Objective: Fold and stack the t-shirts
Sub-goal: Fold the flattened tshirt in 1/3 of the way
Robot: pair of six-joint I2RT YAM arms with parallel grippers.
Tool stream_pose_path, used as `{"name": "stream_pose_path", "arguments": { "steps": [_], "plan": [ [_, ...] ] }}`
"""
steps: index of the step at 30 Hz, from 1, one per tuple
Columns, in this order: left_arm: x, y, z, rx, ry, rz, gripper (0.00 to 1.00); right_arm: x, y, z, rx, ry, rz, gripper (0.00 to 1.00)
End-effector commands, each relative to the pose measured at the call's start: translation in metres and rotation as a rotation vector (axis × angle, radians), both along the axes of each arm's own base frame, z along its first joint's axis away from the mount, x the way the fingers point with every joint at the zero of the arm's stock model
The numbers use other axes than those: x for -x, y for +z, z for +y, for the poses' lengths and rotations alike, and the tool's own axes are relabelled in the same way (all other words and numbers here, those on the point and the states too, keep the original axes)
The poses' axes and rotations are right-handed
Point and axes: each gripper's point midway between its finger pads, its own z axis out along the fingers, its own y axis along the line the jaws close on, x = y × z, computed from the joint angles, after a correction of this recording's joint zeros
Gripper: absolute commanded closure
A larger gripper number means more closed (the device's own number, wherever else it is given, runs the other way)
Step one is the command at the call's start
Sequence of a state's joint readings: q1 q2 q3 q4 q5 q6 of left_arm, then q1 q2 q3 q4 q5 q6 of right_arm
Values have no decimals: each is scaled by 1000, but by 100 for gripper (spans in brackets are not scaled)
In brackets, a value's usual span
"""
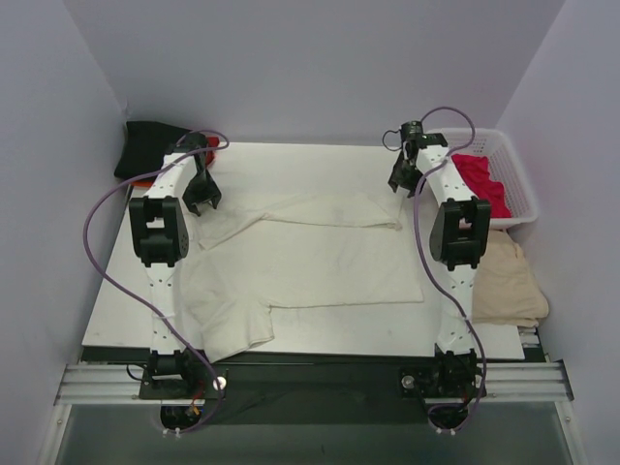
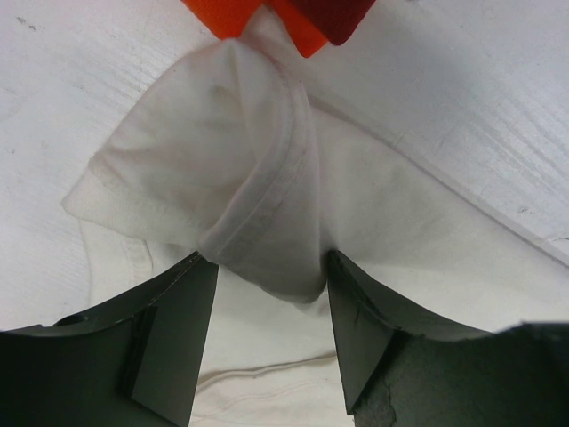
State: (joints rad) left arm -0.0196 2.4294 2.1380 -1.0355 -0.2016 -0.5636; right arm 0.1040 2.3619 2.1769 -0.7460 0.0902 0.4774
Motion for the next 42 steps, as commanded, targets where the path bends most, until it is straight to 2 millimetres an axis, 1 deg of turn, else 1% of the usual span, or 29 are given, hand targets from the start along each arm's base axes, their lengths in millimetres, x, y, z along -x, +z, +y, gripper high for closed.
{"name": "stream_pose_path", "arguments": {
  "steps": [1, 2, 4, 5, 8, 9, 11, 12, 14, 16, 17, 19, 24, 26, 31, 33, 35, 38, 42],
  "plan": [
    [10, -24, 10, -29, -7, 72, 37, 29, 21, -7, 44, 0, 33, 57],
    [9, -22, 10, -30, -9, 65, 37, 39, 21, -7, 44, 4, 47, 57],
    [7, -20, 10, -27, -13, 52, 37, 50, 18, -2, 37, 18, 71, 57],
    [6, -19, 10, -27, -17, 49, 37, 61, 14, -1, 35, 18, 96, 58],
    [5, -16, 8, -23, -21, 37, 37, 73, 9, 1, 26, 0, 118, 60],
    [5, -17, 8, -21, -21, 37, 37, 77, 4, 2, 21, -2, 133, 61],
    [5, -16, 7, -20, -24, 38, 37, 78, -2, 4, 5, -8, 141, 62],
    [7, -17, 7, -20, -24, 41, 37, 78, -4, 8, -13, 0, 143, 64],
    [8, -16, 7, -22, -27, 44, 37, 77, -8, 13, -23, 9, 147, 65],
    [11, -17, 8, -24, -27, 49, 37, 75, -9, 19, -30, 20, 144, 66],
    [12, -17, 8, -25, -26, 48, 37, 75, -14, 20, -29, 24, 155, 67],
    [16, -20, 8, -26, -29, 59, 37, 76, -18, 25, -41, 34, 166, 70],
    [18, -18, 9, -28, -30, 55, 37, 86, -31, 39, -38, 68, 206, 76],
    [19, -18, 9, -28, -32, 57, 37, 91, -34, 43, -39, 78, 222, 77],
    [19, -20, 9, -28, -33, 60, 37, 99, -38, 55, -38, 105, 238, 80],
    [19, -20, 10, -30, -34, 59, 37, 101, -38, 55, -35, 102, 240, 80],
    [19, -20, 11, -31, -34, 62, 37, 102, -37, 51, -17, 91, 236, 80],
    [21, -21, 11, -31, -36, 66, 37, 103, -34, 40, 19, 70, 231, 79],
    [24, -22, 12, -36, -35, 72, 37, 104, -35, 21, -3, -9, 237, 77]
  ]
}}
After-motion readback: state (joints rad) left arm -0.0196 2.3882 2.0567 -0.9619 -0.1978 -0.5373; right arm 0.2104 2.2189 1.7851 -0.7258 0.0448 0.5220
